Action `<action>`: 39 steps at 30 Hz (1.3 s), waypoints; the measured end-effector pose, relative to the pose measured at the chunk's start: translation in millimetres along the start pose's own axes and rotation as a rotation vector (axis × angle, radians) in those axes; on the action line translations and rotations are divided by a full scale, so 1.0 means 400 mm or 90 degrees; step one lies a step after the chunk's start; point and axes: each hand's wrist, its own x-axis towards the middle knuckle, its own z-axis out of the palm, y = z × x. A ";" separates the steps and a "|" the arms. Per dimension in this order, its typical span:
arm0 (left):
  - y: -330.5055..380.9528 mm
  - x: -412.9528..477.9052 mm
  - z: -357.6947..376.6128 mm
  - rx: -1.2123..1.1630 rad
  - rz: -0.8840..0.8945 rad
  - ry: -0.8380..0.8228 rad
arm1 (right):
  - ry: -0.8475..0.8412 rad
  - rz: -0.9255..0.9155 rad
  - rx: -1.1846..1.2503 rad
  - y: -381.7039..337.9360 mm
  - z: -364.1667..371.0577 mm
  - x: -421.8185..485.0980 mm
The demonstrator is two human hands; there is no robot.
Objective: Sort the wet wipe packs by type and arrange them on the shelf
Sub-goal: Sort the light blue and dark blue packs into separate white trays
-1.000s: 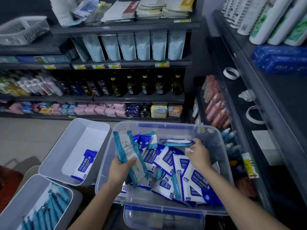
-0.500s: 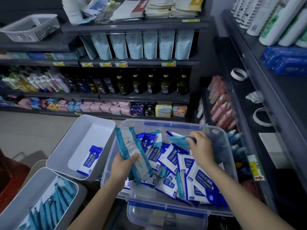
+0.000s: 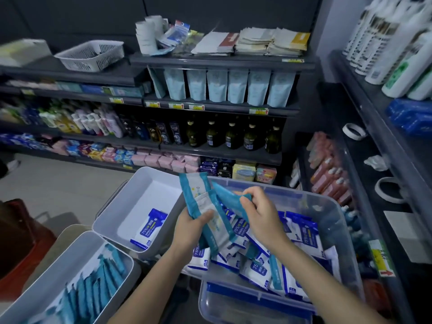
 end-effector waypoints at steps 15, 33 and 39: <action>-0.008 -0.073 -0.493 -0.099 0.009 0.258 | -0.355 -0.263 -0.117 -0.165 0.488 -0.037; -0.305 -0.137 -1.010 0.341 -0.221 0.406 | -0.544 0.071 -0.457 -0.005 0.906 -0.079; -0.357 -0.085 -1.031 0.418 -0.280 0.310 | -0.549 0.114 -0.489 0.028 0.964 -0.078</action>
